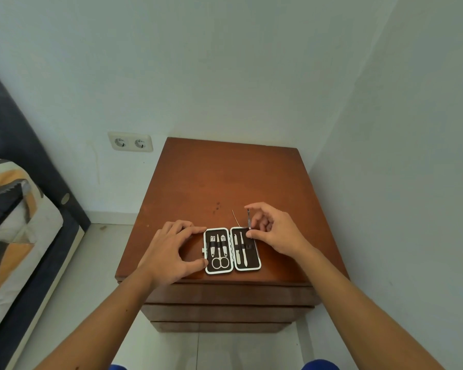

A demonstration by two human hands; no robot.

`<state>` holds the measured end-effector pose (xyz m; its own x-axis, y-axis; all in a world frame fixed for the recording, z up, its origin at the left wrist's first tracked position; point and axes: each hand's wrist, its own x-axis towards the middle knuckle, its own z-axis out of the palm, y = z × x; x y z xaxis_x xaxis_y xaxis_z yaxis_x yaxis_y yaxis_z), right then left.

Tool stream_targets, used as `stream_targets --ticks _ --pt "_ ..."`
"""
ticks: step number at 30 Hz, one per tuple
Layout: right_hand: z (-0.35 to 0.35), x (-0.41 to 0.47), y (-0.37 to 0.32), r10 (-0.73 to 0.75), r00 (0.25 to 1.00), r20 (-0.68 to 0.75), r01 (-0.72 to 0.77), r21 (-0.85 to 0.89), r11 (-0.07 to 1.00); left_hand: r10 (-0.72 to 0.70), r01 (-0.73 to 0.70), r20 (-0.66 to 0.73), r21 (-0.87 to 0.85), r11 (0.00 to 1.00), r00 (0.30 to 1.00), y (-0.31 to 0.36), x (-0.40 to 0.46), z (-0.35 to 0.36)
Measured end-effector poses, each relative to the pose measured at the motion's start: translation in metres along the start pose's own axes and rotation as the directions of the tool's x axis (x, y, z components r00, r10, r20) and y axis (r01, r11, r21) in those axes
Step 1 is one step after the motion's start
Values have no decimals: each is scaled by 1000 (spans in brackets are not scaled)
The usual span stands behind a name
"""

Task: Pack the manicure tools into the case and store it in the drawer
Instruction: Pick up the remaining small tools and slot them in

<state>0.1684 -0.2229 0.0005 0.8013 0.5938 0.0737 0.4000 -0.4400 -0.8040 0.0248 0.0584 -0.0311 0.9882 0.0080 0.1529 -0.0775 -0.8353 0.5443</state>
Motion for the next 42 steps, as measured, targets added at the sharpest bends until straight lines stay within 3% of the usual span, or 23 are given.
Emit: stream_targets --ticks 5,20,37,42 --pt "-2 2 8 -5 1000 -25 4 -51 999 -2 2 -2 5 1000 1000 1 0 0" --pt "-13 8 3 54 991 123 -18 -278 960 -9 9 8 5 1000 1000 2 0 -1" --pt "-7 -10 8 7 995 99 19 -259 966 -3 3 1 9 1000 1000 1 -1 -1" --pt "-14 -24 5 62 984 167 -22 -230 973 -5 5 3 2 1000 1000 1 0 0"
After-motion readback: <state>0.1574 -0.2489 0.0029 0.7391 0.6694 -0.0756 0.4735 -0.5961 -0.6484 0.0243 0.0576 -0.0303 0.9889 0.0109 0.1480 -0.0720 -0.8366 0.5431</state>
